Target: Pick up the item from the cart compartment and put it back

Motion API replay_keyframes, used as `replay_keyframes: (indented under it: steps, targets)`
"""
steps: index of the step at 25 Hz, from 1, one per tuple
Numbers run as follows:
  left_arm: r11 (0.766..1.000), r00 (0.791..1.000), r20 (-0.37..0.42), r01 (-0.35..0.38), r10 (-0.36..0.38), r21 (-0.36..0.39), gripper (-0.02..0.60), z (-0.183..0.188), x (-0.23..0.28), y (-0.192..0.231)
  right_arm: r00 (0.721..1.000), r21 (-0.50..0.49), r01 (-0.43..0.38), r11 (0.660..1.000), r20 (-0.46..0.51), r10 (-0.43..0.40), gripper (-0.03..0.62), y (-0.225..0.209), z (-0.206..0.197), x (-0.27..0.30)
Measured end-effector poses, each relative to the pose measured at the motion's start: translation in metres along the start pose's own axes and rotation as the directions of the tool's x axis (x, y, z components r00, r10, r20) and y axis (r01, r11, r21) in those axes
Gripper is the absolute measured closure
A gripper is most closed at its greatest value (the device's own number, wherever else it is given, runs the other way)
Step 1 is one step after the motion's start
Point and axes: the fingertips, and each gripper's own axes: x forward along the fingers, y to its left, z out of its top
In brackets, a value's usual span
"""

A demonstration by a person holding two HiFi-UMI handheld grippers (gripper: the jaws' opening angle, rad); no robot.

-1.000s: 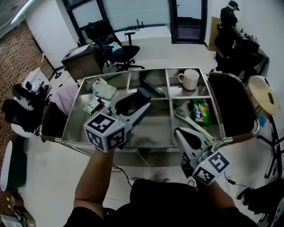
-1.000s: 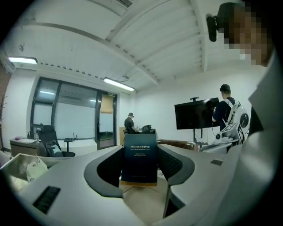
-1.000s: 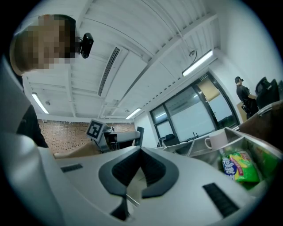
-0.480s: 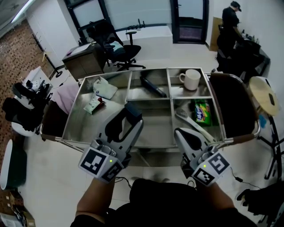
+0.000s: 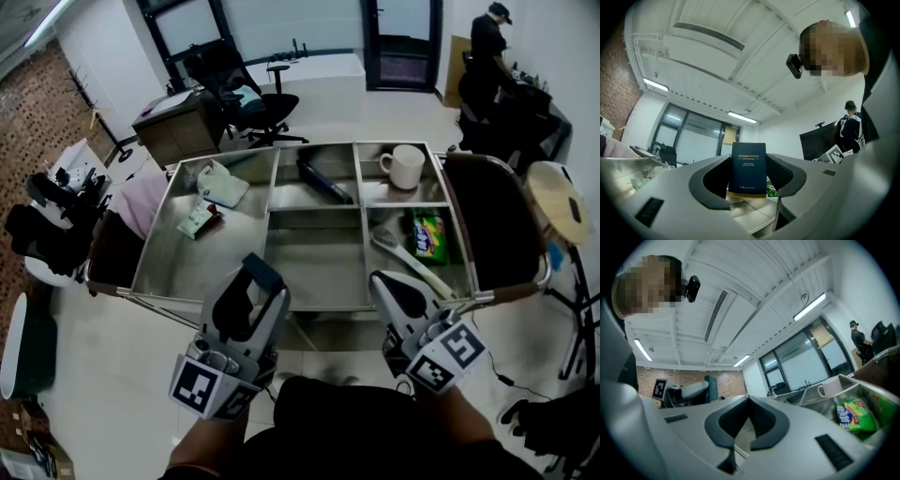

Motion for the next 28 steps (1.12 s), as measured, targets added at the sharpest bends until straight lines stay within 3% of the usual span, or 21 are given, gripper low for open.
replay_keyframes:
  steps: [6,28]
  targets:
    - [0.998,0.998,-0.062,0.020,-0.023,-0.053,0.350,-0.033,-0.011,-0.014,1.000,0.021,0.000,1.000,-0.016,0.000,0.579,-0.003,-0.005,-0.003]
    - [0.997,0.996,-0.051,0.065,-0.067,-0.048,0.350,-0.029,0.002,-0.024,1.000,0.019,0.003,1.000,-0.012,-0.003,0.579,-0.004,-0.002,-0.003]
